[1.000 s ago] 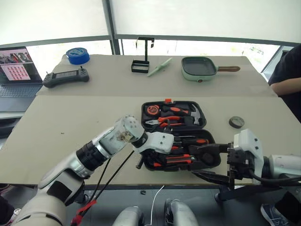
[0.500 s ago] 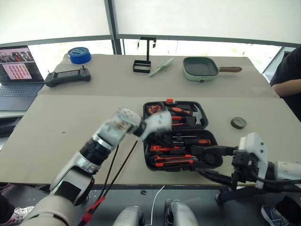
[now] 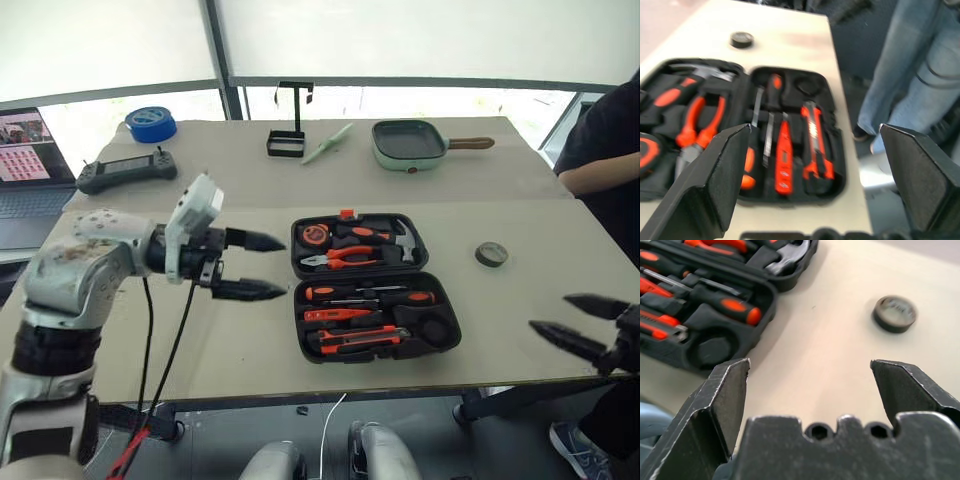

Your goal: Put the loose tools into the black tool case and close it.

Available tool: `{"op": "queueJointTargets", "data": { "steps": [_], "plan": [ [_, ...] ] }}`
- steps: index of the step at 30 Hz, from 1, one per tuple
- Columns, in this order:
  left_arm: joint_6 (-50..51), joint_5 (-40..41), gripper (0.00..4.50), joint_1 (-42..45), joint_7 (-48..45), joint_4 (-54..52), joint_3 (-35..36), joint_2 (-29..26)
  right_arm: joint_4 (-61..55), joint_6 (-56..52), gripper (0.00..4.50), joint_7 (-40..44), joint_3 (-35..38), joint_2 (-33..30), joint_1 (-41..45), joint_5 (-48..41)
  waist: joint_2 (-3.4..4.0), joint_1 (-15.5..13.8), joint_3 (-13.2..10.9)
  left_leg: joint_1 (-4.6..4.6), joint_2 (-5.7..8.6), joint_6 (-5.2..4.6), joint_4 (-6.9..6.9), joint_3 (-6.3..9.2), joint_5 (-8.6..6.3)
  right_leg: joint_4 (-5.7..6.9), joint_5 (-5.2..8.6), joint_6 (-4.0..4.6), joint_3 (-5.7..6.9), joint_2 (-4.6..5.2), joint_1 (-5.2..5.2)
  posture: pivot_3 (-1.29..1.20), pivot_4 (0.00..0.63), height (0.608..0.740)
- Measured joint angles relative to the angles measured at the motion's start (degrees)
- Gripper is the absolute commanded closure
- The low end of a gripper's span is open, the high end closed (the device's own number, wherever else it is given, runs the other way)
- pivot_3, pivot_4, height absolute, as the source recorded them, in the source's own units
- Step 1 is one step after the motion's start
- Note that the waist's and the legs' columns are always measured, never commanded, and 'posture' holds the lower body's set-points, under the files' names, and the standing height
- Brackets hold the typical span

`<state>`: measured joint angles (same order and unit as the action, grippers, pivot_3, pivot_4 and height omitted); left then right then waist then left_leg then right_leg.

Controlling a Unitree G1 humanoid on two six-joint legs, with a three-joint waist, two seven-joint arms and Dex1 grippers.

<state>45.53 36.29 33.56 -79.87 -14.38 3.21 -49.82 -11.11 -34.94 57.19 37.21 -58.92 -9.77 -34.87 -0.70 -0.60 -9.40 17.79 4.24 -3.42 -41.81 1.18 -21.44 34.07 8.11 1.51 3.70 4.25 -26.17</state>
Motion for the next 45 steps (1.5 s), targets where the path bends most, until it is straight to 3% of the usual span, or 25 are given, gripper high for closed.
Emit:
{"op": "queueJointTargets", "data": {
  "steps": [2, 6, 14, 15, 18, 21, 33, 37, 42, 45],
  "plan": [
    [-0.6, 0.0, 0.05, -0.2, 0.5, -0.5, 0.2, -0.3, 5.3, 1.8, 0.00, 0.7, -5.0, -1.9, 6.5, 2.0, 0.07, 0.0, 0.0, 0.01, 0.00, 0.01, 0.01, -0.09, 0.01, -0.01, -0.01, 0.02, -0.04, 0.03, -0.02, 0.00, 0.150, 0.740],
    [-1.5, 0.1, 0.05, -0.3, 2.4, -1.7, 0.4, -0.6, 21.1, 8.1, 0.00, 1.3, -23.0, -1.1, 28.0, 12.9, 0.06, 0.3, -0.1, 0.01, -0.02, 0.03, 0.04, -0.16, 0.03, 0.01, -0.02, 0.10, -0.02, 0.04, -0.07, 0.00, 0.150, 0.740],
    [-3.4, -0.1, 0.05, -0.5, 3.7, -2.3, -0.3, -0.8, 42.9, 16.2, 0.00, 0.7, -40.8, 7.0, 48.4, 28.1, 0.14, 0.4, -0.1, 0.24, -0.05, 0.07, 0.06, -0.11, 0.06, -0.04, 0.03, 0.19, 0.22, 0.10, -0.22, 0.00, 0.150, 0.740],
    [-3.4, -0.1, 0.05, -0.5, 4.1, -2.2, -0.3, -0.7, 45.2, 16.7, 0.00, 0.2, -41.5, 7.5, 49.6, 29.5, 0.14, 0.4, -0.1, 0.26, -0.05, 0.08, 0.06, -0.06, 0.06, -0.04, 0.03, 0.19, 0.25, 0.11, -0.22, 0.00, 0.150, 0.740],
    [-3.2, 0.0, 0.00, -0.5, 5.4, -2.6, -0.3, -0.7, 52.1, 18.5, 0.68, 0.1, -43.6, 8.9, 52.6, 32.6, 0.15, 0.5, -0.2, 0.27, -0.05, 0.09, 0.05, -0.04, 0.07, -0.05, 0.03, 0.20, 0.28, 0.10, -0.22, 0.00, 0.150, 0.740],
    [-3.1, 0.6, 0.00, -0.5, 6.5, -3.6, -0.3, -0.5, 55.2, 19.3, 1.71, -0.3, -43.9, 10.1, 54.5, 34.1, 0.16, 1.0, -0.2, 0.25, -0.05, 0.13, 0.06, -0.05, 0.09, -0.03, 0.03, 0.20, 0.27, 0.10, -0.22, 0.00, 0.150, 0.740],
    [-3.3, 2.0, 0.00, 0.4, 7.8, -3.8, -1.5, -0.2, 58.5, 25.3, 1.71, -13.2, -43.3, 12.5, 53.9, 39.6, 0.18, 1.4, -0.2, 0.15, -0.05, 0.25, 0.06, -0.04, 0.14, 0.02, 0.02, 0.24, 0.26, 0.10, -0.17, 0.00, 0.150, 0.740],
    [-3.5, 2.0, 0.00, 1.6, 7.8, -2.9, -2.3, 0.0, 59.8, 28.2, 2.72, -16.3, -42.4, 13.7, 53.3, 39.8, 0.18, 1.5, -0.2, 0.13, -0.05, 0.25, 0.05, -0.05, 0.14, 0.02, 0.01, 0.25, 0.26, 0.10, -0.15, 0.00, 0.150, 0.740],
    [-4.5, 1.7, 0.00, 2.0, 7.4, -2.3, -2.9, 0.0, 61.3, 29.7, 4.47, -15.1, -41.1, 14.1, 52.9, 39.3, 0.21, 1.5, -0.2, 0.11, -0.05, 0.26, 0.06, -0.04, 0.15, 0.02, 0.02, 0.25, 0.26, 0.09, -0.15, 0.00, 0.150, 0.740],
    [-5.4, 1.2, 0.00, 2.0, 7.1, -1.4, -4.0, 0.1, 60.9, 30.4, 4.47, -12.1, -40.6, 13.5, 52.4, 38.5, 0.21, 1.5, -0.2, 0.11, -0.05, 0.26, 0.06, -0.04, 0.15, 0.02, 0.02, 0.25, 0.26, 0.08, -0.14, 0.00, 0.150, 0.740]
  ]
}}
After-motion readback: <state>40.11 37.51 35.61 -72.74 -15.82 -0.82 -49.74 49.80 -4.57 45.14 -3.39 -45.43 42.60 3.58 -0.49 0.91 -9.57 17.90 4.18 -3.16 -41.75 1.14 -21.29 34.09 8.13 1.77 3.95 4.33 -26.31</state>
